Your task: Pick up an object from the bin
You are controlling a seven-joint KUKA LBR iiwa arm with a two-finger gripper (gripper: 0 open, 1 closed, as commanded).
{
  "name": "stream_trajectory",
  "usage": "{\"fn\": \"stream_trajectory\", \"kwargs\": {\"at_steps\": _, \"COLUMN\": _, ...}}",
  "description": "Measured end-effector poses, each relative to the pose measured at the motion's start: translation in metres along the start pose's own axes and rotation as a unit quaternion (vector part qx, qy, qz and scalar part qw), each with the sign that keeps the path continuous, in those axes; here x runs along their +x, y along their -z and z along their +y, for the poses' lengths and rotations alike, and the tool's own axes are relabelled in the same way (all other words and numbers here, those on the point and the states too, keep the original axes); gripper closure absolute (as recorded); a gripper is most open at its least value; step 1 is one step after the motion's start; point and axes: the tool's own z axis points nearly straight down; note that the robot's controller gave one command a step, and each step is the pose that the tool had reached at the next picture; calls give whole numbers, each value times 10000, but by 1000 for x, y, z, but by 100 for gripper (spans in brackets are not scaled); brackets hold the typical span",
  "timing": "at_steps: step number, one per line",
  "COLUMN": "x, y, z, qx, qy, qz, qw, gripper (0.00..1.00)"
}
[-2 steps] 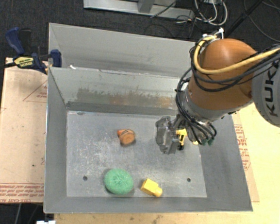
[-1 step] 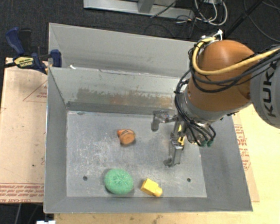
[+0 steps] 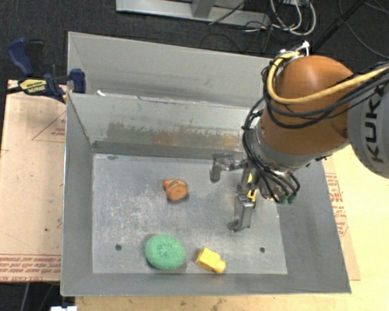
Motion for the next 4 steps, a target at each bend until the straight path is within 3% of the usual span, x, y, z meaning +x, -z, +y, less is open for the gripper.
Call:
{"fn": "stream_trajectory", "kwargs": {"at_steps": 2, "x": -9, "y": -76, "z": 75, "qx": -17, "qy": -250, "qz": -9, "qw": 9997, "gripper": 0}}
{"fn": "stream_trajectory", "kwargs": {"at_steps": 3, "x": -7, "y": -100, "z": 100, "qx": 5, "qy": -3, "qz": 32, "qw": 10000, "gripper": 0}}
{"fn": "stream_trajectory", "kwargs": {"at_steps": 4, "x": 19, "y": -161, "z": 73, "qx": -8, "qy": 550, "qz": -1, "qw": 9985, "gripper": 100}}
